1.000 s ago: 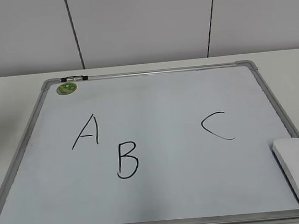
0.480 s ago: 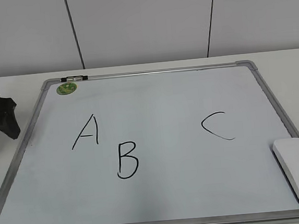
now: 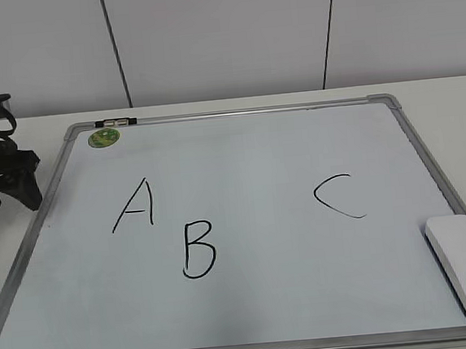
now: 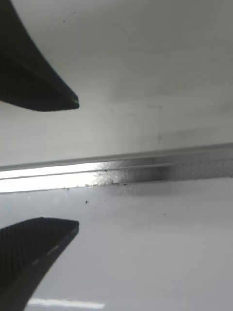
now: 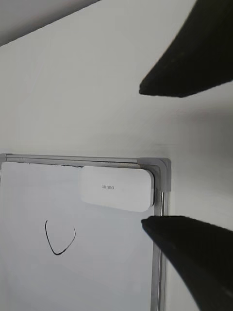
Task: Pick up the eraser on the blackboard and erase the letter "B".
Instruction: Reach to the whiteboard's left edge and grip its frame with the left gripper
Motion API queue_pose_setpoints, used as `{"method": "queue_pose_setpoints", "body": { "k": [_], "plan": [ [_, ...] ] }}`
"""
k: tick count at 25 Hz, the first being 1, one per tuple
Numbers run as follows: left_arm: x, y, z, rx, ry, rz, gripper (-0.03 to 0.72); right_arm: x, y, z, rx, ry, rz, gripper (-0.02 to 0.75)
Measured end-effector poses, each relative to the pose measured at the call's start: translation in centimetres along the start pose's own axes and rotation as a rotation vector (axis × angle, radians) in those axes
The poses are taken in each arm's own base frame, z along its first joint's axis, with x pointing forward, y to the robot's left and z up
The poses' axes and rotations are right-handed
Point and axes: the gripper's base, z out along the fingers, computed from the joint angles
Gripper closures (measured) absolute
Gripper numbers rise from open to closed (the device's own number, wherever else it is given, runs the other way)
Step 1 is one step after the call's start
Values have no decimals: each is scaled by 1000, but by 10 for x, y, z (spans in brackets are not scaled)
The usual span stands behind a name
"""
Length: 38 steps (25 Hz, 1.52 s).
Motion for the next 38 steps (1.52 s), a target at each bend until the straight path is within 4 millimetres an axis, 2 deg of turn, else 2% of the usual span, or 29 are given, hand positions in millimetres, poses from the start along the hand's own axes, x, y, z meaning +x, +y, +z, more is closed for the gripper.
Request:
{"method": "queue_pose_setpoints", "body": {
  "k": [6, 8, 15, 31, 38],
  "plan": [
    [-5, 3, 8, -1, 7, -5, 322, 0, 0, 0, 0, 0, 0, 152],
    [-5, 4, 13, -1, 15, -8, 344, 0, 0, 0, 0, 0, 0, 152],
    [-5, 6, 25, 3, 39, -13, 358, 0, 0, 0, 0, 0, 0, 152],
    [-8, 6, 26, 1, 7, -16, 361, 0, 0, 0, 0, 0, 0, 152],
    [-9, 8, 28, 1, 2, -21, 402, 0, 0, 0, 0, 0, 0, 152]
  ]
}}
